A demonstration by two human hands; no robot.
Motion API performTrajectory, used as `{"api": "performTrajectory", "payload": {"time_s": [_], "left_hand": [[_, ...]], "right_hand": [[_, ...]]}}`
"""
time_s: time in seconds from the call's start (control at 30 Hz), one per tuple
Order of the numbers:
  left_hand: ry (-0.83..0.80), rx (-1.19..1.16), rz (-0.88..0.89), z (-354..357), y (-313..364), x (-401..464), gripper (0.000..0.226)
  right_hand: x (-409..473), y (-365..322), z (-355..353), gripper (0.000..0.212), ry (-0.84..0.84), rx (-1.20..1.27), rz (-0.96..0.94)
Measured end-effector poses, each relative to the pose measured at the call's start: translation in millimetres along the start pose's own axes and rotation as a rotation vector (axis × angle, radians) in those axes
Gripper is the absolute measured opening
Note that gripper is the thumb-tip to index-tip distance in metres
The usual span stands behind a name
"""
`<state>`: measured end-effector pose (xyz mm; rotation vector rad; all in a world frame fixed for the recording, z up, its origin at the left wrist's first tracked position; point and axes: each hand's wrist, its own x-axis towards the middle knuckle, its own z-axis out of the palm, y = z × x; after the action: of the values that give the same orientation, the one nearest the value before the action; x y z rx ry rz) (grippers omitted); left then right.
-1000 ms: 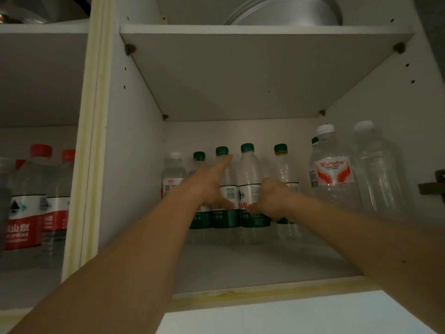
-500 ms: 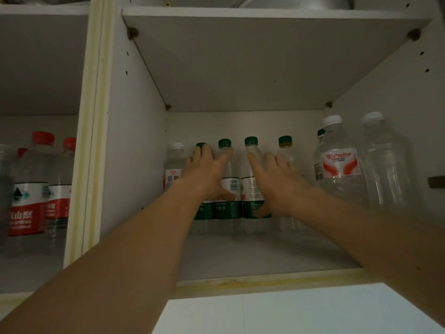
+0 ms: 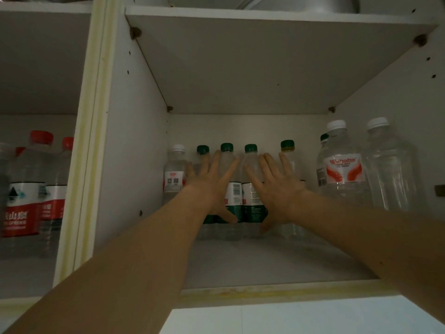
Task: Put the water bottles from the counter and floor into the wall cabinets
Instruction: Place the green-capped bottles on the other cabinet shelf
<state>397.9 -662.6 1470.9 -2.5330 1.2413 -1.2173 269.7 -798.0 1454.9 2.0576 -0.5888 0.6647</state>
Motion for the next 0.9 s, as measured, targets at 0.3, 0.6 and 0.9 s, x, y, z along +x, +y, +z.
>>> {"api": "performTrajectory", "payload": {"time_s": [0.3,0.6,0.9], "left_hand": [[0.021,0.128,-0.028,5,3,0,0.148],[0.012,0.050,-0.035,5,6,-2,0.149],[0.045,-0.049,-0.031,-5,8,2,0.140]], "right_hand": [[0,1,11,0.152,-0.003,-0.005,0.016],[1,1,13,0.151,0.009,0.024,0.014],[-11,9,1,0.144,0.019,0.067,0.024]]}}
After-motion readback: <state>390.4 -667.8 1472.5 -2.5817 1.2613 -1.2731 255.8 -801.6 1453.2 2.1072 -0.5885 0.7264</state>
